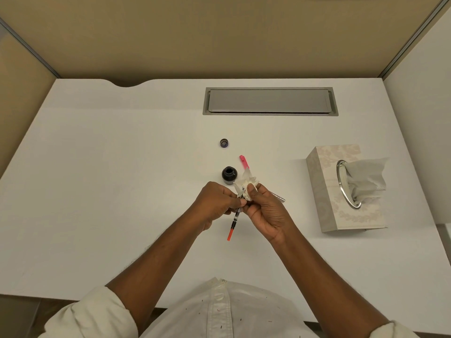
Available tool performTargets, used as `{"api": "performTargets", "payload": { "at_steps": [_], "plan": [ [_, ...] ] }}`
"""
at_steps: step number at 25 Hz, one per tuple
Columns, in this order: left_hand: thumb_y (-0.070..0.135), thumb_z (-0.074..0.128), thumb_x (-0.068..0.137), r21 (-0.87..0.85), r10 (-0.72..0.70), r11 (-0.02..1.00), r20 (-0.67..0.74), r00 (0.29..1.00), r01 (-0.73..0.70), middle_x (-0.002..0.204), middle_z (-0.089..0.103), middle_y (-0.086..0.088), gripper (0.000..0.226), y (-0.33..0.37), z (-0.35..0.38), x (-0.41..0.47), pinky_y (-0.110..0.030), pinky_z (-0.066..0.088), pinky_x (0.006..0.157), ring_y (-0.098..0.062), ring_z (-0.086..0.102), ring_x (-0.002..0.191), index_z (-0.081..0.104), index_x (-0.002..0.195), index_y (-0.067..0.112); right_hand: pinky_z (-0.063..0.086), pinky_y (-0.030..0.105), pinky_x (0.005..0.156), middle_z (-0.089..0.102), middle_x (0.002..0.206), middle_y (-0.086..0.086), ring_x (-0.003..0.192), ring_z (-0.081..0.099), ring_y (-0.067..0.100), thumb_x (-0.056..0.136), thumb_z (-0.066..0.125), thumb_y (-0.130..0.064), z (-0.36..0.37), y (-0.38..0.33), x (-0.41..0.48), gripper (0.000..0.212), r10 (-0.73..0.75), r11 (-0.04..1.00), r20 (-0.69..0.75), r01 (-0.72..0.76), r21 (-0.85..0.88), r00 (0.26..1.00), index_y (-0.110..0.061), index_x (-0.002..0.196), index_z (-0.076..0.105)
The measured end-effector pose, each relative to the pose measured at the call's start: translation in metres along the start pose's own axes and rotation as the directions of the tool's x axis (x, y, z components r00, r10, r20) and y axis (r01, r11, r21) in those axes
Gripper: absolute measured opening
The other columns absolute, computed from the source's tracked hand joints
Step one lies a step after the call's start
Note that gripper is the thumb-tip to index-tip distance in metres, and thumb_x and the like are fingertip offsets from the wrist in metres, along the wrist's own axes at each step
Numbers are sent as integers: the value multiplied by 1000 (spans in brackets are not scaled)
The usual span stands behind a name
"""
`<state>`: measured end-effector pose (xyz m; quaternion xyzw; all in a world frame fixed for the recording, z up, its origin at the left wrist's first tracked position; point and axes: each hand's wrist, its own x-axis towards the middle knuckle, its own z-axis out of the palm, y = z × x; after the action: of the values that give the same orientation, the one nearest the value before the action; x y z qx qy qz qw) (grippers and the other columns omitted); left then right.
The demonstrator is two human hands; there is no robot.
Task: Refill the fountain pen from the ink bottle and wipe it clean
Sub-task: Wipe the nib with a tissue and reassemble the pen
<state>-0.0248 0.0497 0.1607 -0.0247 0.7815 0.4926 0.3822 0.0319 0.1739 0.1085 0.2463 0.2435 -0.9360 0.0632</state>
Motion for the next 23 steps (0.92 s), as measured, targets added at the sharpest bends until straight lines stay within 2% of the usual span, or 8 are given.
{"api": "performTargets", "payload": {
  "at_steps": [6, 10, 16, 20, 23],
  "plan": [
    [13, 76, 72, 23, -8, 1000, -23, 1000, 9, 64, 71, -6, 12, -2, 3, 1, -29, 53, 69, -14, 64, 64, 72, 67, 3, 47, 40, 98, 70, 100, 10, 98, 64, 21, 93, 49, -4, 1, -1, 1, 22, 1, 1000, -31, -1, 5, 1000, -4, 113, 60],
    [14, 77, 71, 25, -18, 1000, -33, 999, 19, 59, 70, -1, 12, -3, 4, 3, -26, 53, 67, -9, 65, 59, 72, 68, 3, 53, 35, 88, 71, 98, 7, 91, 67, 18, 93, 50, -4, 1, 2, 2, 22, -9, 1000, -68, 10, 14, 998, -4, 113, 61],
    [15, 77, 71, 46, -16, 999, -38, 999, 18, 61, 71, -2, 11, -5, 3, 4, -26, 52, 67, -13, 65, 64, 73, 66, 7, 46, 43, 96, 69, 100, 9, 96, 63, 22, 90, 55, -5, 1, 4, 2, 23, -18, 1000, -104, 18, -1, 994, -5, 112, 59],
    [13, 76, 73, 51, -22, 998, -30, 999, 23, 62, 70, -2, 9, -6, 3, 4, -26, 51, 68, -16, 64, 67, 73, 67, 6, 58, 31, 79, 73, 91, 9, 87, 71, 18, 92, 52, -5, 1, 4, 0, 19, -4, 1000, -102, 7, 29, 995, -4, 109, 61],
    [12, 75, 74, 60, -25, 998, -27, 999, 27, 71, 72, -11, 11, -4, 3, 3, -30, 52, 72, -18, 64, 71, 72, 73, 2, 57, 32, 80, 73, 91, 10, 87, 70, 20, 92, 53, -6, 1, 4, 0, 17, -7, 1000, -106, 10, 29, 994, -3, 107, 61]
  ]
}}
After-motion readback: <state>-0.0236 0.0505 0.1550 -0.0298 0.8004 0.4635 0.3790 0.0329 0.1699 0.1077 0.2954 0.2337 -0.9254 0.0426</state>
